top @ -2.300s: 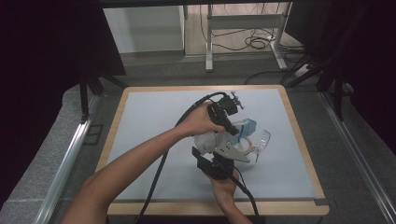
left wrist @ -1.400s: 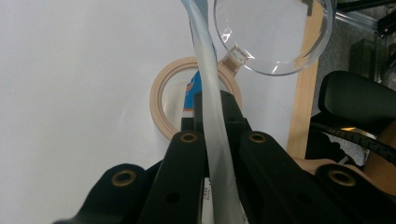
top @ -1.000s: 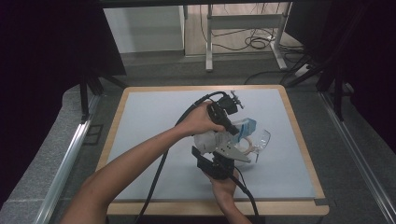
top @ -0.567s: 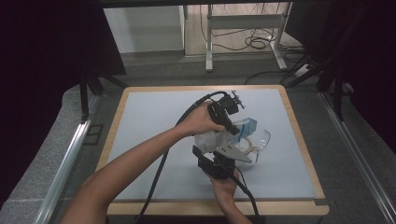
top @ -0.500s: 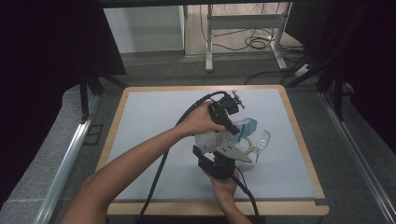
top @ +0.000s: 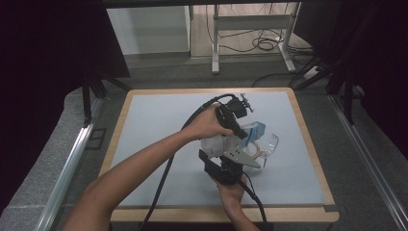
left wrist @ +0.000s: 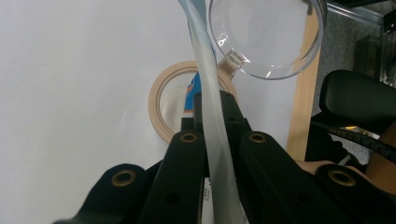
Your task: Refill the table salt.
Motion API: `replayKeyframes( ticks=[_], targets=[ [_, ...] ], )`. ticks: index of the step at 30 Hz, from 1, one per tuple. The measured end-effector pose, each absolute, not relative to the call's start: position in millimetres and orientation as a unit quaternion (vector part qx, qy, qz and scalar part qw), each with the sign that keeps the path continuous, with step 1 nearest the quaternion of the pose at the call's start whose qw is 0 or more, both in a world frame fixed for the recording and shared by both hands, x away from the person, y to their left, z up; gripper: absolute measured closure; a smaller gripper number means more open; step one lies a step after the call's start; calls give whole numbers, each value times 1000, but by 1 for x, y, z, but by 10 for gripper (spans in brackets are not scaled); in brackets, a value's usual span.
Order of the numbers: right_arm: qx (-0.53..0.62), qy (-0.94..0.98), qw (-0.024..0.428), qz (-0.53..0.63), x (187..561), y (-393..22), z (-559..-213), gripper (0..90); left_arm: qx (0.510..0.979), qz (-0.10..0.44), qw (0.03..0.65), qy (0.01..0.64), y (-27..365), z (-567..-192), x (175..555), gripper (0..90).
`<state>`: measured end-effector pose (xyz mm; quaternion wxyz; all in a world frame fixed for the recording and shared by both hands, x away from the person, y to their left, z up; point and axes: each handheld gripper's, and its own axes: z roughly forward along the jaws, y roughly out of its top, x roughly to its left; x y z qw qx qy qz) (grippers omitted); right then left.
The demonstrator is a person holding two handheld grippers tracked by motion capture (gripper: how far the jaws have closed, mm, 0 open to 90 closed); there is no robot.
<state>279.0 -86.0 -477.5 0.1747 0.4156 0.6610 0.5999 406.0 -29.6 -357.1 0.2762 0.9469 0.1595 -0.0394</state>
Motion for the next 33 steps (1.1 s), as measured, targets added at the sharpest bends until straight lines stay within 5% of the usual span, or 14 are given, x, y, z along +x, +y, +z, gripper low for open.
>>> replayKeyframes(
  ticks=[33],
  targets=[
    [422, 658, 161, 602, 280, -87, -477, 559, 946, -39, 278, 159, -29, -359, 407, 899]
  ],
)
